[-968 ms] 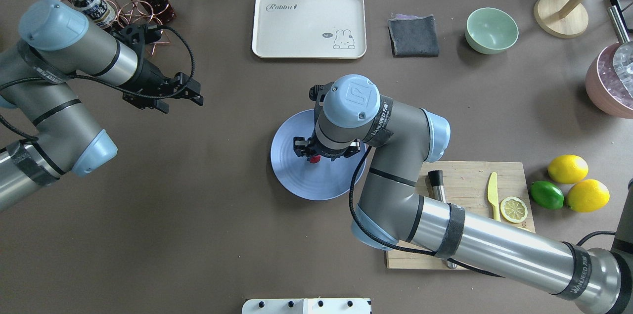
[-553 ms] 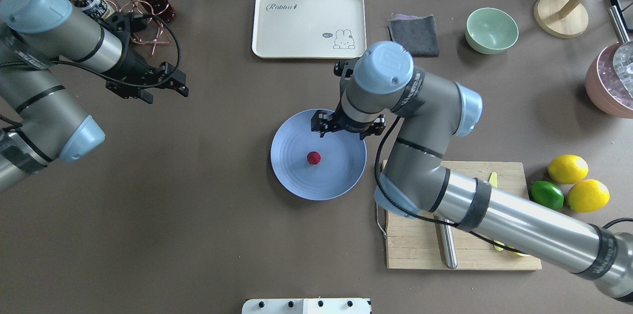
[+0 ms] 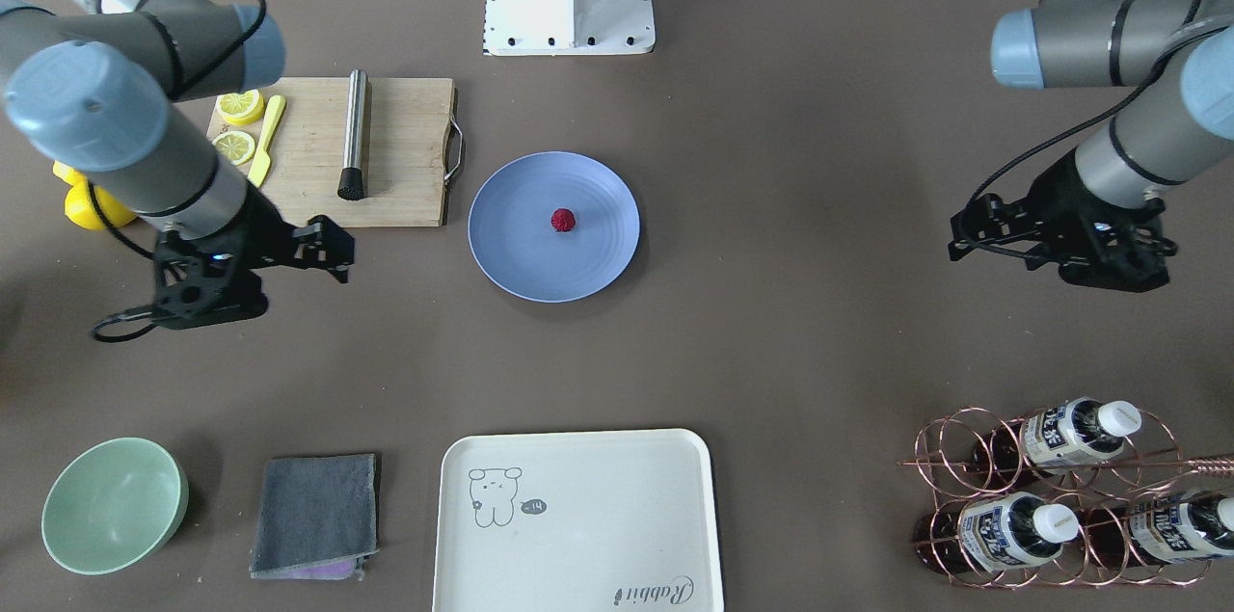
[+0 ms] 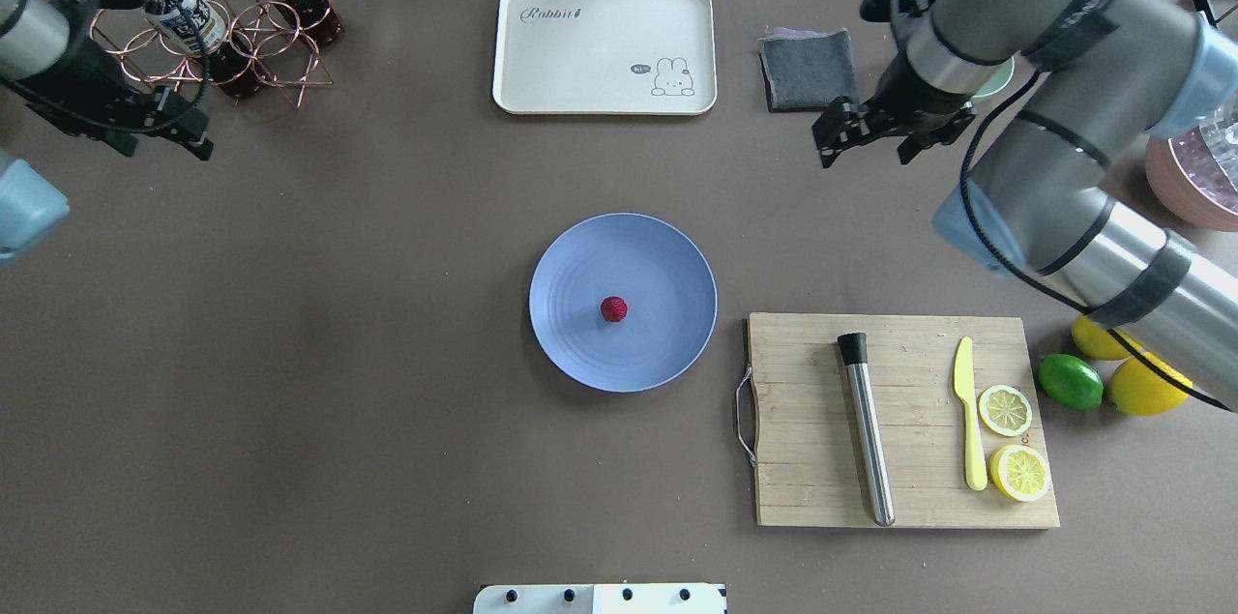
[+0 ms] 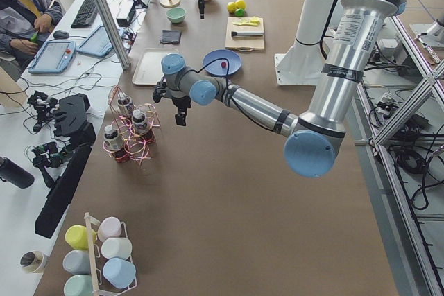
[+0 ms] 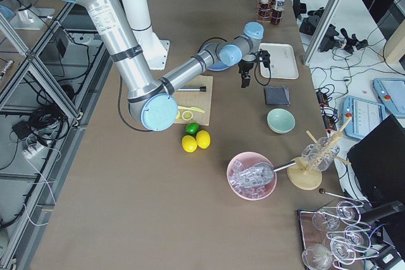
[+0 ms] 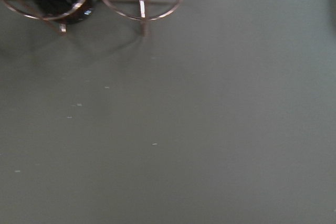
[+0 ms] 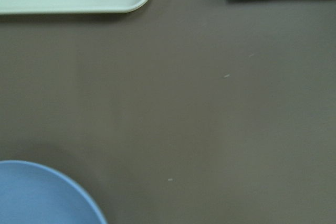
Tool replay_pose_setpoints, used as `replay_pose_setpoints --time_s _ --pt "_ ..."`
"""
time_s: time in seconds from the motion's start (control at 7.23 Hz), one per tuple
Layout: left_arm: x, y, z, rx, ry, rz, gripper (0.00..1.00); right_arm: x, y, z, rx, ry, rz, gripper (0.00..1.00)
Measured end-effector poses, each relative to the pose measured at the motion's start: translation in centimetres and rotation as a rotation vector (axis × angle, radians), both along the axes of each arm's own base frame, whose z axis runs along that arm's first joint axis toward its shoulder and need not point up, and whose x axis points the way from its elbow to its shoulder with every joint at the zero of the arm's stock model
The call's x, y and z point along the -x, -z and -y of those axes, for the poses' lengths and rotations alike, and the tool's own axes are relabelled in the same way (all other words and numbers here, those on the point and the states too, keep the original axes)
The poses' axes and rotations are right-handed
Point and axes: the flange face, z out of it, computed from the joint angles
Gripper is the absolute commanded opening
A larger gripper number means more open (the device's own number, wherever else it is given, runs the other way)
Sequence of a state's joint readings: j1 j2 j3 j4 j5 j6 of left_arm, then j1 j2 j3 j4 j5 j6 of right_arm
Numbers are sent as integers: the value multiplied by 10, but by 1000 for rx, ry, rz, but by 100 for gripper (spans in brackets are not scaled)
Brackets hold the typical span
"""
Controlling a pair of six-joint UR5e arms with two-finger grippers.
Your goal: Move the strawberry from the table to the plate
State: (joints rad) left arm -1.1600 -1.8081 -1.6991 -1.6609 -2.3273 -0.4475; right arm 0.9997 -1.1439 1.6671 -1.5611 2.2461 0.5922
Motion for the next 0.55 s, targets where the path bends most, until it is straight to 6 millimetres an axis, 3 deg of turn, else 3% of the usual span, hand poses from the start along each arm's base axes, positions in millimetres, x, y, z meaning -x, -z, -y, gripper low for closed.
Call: replay_pose_setpoints --time_s 0.41,0.55 --pt "148 -103 -22 -64 -56 22 97 -157 -134 18 -70 128 -62 100" --pt "180 -128 -32 -68 -50 21 97 -202 -178 16 -77 160 -56 100"
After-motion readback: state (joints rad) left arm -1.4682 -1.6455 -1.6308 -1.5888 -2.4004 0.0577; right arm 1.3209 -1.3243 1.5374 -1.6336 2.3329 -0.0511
